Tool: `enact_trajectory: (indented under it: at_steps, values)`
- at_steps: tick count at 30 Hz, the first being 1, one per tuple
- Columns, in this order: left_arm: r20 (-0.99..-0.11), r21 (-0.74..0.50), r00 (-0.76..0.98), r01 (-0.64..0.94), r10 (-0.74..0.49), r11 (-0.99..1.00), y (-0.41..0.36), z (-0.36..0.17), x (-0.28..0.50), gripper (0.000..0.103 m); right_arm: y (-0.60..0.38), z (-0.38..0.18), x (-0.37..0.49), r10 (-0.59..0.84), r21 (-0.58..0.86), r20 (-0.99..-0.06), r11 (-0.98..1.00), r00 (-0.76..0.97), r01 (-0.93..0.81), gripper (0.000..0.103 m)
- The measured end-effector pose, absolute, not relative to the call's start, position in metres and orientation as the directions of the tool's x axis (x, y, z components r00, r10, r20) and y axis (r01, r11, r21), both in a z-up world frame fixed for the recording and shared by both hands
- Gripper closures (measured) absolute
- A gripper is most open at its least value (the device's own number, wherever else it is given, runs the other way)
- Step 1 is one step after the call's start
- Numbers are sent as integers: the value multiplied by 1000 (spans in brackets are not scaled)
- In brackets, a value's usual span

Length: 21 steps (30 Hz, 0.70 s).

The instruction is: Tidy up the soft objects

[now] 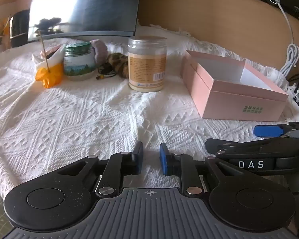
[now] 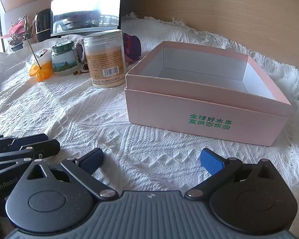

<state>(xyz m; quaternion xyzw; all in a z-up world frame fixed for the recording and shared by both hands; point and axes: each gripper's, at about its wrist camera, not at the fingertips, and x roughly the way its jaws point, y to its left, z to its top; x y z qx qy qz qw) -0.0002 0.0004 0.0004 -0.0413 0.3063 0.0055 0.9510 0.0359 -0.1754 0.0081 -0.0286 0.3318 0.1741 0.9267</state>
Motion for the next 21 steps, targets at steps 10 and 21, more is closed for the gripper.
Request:
enact_trajectory:
  at_steps: [10, 21]
  values:
    - [-585, -74, 811, -43, -9, 996, 3, 0, -2, 82, -175, 8, 36, 303, 62, -625, 938, 719, -342, 0]
    - [-586, -76, 810, -44, -9, 996, 4, 0, -2, 82, -175, 8, 36, 303, 61, -625, 938, 719, -342, 0]
